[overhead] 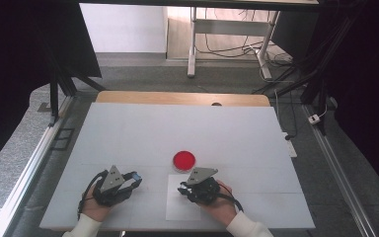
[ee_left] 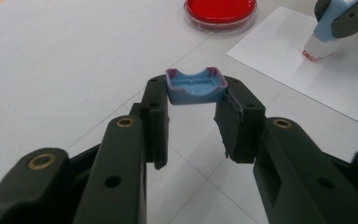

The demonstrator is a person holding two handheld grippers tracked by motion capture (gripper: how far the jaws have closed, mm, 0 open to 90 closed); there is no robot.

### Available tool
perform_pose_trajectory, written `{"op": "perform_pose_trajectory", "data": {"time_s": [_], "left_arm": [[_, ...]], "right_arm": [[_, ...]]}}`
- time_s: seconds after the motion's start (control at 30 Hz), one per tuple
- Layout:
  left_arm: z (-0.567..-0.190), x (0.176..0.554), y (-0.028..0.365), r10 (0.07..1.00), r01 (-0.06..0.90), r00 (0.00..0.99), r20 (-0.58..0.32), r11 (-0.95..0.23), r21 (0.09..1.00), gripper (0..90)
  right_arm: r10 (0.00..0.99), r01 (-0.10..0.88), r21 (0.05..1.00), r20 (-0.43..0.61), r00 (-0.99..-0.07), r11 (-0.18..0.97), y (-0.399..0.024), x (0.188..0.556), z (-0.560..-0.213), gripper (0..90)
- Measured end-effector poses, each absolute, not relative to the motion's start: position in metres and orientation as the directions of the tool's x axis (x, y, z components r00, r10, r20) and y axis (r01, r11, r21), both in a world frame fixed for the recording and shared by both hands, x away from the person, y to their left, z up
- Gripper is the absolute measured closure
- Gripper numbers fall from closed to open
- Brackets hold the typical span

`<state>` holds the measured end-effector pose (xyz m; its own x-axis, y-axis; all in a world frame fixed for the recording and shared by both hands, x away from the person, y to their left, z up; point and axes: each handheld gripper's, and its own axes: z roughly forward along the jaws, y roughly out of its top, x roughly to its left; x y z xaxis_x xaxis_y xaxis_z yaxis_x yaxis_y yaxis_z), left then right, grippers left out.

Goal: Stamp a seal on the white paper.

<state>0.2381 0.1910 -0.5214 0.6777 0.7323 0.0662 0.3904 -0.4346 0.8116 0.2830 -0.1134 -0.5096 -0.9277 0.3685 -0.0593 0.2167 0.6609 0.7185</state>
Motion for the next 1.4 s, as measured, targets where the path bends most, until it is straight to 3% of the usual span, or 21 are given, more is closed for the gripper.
{"op": "perform_pose_trajectory", "data": {"time_s": [1.4], "left_arm": [[-0.5194, 0.2364, 0.1893, 0.735, 0.385, 0.674, 0.069, -0.430, 0.816, 64.7]], "right_arm": [[0.358, 0.180, 0.722, -0.100, -0.928, 0.668, -0.1125, 0.2774, -0.5126, 75.8]]}}
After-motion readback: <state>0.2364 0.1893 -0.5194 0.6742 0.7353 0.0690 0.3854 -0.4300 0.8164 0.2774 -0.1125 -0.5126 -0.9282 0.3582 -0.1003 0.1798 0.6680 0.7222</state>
